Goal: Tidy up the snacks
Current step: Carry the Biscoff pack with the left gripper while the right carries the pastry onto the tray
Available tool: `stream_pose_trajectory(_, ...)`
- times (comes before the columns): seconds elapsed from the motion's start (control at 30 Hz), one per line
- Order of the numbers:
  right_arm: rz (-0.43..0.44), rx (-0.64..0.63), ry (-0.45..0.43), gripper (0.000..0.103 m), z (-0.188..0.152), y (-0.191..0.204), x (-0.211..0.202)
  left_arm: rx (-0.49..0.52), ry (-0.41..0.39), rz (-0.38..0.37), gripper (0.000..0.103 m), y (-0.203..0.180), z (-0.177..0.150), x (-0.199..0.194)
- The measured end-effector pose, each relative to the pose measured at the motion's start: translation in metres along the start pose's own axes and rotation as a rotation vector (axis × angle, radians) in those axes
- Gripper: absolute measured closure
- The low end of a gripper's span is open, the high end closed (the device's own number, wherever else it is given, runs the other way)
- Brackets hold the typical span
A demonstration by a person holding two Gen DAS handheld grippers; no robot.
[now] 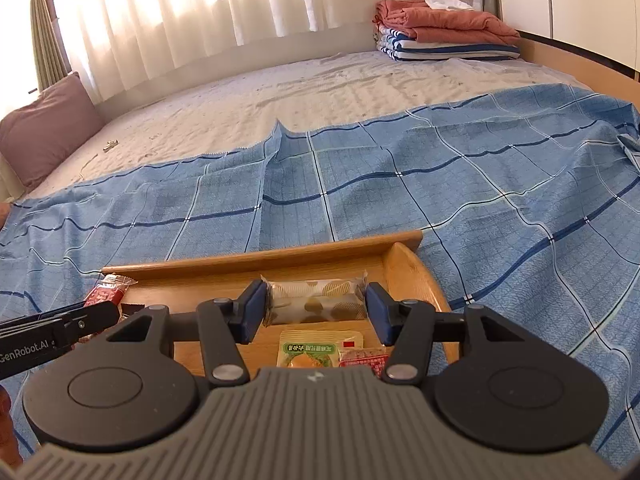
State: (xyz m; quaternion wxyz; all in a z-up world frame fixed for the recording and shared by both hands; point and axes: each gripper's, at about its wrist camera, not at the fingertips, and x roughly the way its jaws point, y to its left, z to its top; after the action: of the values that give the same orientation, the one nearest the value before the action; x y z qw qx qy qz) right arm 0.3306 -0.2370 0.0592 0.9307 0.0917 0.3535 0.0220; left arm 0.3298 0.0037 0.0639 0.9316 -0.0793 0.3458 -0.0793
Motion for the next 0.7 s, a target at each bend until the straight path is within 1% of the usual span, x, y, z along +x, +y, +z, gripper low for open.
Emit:
stream_pose_trajectory(0.23,-0.011,-0.003,0.048,0.045,-0.004,0.004,0.03,0.002,0.03,0.015,0.07,0.0,-0.003,0.026)
stream_pose_trajectory(0.47,-0.016,-0.043,0.076,0.045,-0.009,0.01,0.044,0.005,0.05,0.015,0.07,0.002,-0.006,0.041)
stream_pose_trajectory(0.7,-0.019,-0.054,0.096,0.045,-0.012,0.012,0.052,0.016,0.066,0.018,0.07,0.002,-0.012,0.05)
